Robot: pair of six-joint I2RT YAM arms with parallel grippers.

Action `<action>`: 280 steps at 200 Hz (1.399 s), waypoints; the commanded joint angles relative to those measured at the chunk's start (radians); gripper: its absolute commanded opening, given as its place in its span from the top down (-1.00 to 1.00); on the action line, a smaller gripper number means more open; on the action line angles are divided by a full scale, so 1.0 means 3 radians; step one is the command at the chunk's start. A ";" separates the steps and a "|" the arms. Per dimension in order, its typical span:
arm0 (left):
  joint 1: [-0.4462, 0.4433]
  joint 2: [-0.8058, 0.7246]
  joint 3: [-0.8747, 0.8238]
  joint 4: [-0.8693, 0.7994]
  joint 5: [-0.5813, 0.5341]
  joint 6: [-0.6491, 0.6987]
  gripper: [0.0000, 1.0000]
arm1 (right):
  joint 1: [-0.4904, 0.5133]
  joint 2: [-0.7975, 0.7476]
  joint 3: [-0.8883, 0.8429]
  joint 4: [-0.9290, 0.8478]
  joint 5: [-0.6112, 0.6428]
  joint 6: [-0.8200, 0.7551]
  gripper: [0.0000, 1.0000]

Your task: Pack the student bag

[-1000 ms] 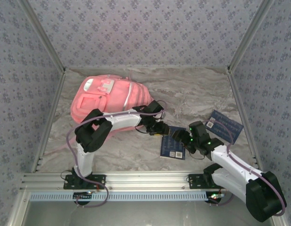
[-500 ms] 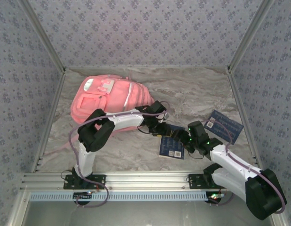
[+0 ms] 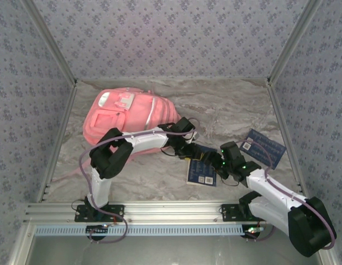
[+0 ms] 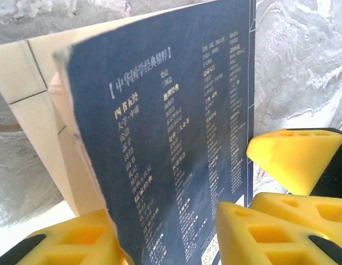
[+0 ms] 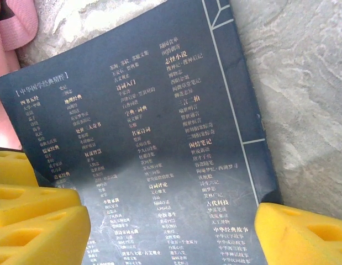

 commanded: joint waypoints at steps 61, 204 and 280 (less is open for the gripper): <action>-0.0045 -0.0197 -0.0025 0.0179 0.0298 0.0090 0.87 | 0.0018 0.0112 -0.0058 -0.0275 0.0258 -0.0101 -0.61; 0.0166 -0.0738 -0.0605 0.1190 0.0962 -0.0068 1.00 | -0.0668 -0.1217 -0.0153 -0.0286 -0.0579 -0.0714 -0.89; 0.0168 -0.1003 -0.0831 0.1786 0.1135 -0.0379 1.00 | -0.1394 -0.1253 -0.0980 0.2032 -0.2075 0.0369 -0.99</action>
